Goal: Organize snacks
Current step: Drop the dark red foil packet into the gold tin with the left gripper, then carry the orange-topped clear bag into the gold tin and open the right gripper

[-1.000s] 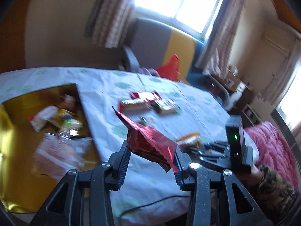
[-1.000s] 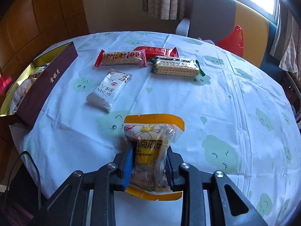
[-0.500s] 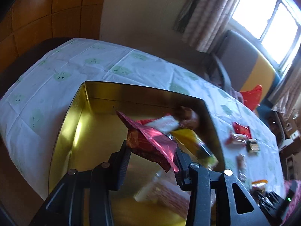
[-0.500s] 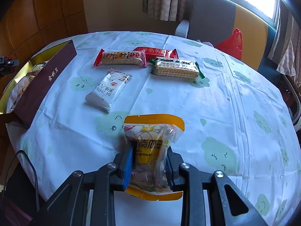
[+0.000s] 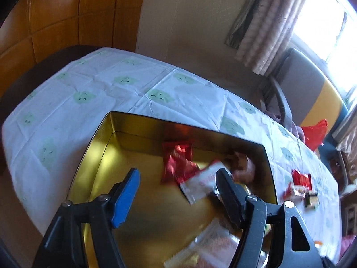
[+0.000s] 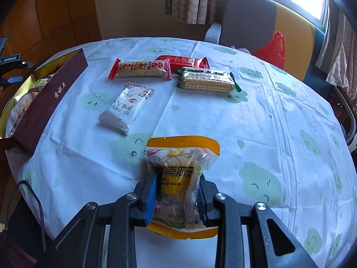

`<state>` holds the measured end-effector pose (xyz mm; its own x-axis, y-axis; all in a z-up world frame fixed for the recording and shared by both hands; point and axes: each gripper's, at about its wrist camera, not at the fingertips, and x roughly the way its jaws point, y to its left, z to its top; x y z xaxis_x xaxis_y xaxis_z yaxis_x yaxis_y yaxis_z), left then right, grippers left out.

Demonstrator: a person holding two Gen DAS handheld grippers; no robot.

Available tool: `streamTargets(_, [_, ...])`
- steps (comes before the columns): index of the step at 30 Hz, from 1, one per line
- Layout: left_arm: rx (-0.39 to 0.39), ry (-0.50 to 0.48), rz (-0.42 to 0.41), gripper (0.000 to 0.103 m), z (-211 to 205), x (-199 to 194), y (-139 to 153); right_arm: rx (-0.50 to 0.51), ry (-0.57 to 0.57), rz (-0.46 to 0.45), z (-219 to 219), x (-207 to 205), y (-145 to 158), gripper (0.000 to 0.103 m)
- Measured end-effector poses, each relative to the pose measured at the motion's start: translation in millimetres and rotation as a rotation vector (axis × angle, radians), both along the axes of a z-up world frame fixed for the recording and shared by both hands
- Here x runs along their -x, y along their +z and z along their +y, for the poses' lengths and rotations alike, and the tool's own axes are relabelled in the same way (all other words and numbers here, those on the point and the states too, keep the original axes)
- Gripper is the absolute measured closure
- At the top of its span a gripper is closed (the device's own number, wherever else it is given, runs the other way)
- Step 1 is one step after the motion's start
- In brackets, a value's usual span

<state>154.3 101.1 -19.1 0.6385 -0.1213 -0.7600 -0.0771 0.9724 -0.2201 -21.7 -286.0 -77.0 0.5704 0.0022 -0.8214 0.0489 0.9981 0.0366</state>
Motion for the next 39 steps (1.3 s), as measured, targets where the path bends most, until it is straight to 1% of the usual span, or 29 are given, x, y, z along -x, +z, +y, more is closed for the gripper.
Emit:
streamTargets(2, [-0.037,0.000,-0.011,0.032,-5,17,3,-0.004,-0.003,-0.004,0,0,0,0.072])
streamTargets(8, [-0.107,-0.031,-0.042,0.032,-22,63,2,0.000,-0.002,-0.009,0,1,0,0.072])
streamTargets(16, [-0.139,-0.075,-0.079,0.031,-38,99,8,0.013,-0.007,-0.012,3,2,1,0.072])
streamTargets(18, [-0.153,-0.083,-0.083,0.030,-43,105,8,0.012,-0.008,-0.011,3,1,1,0.073])
streamTargets(26, [-0.162,-0.115,-0.079,0.030,-54,118,4,-0.002,-0.001,0.001,3,0,2,0.073])
streamTargets(34, [-0.178,-0.144,-0.083,0.030,-63,128,3,-0.011,0.006,0.022,2,-6,0,0.068])
streamTargets(39, [-0.180,-0.152,-0.084,0.030,-65,129,2,-0.009,0.015,0.021,2,-7,-2,0.069])
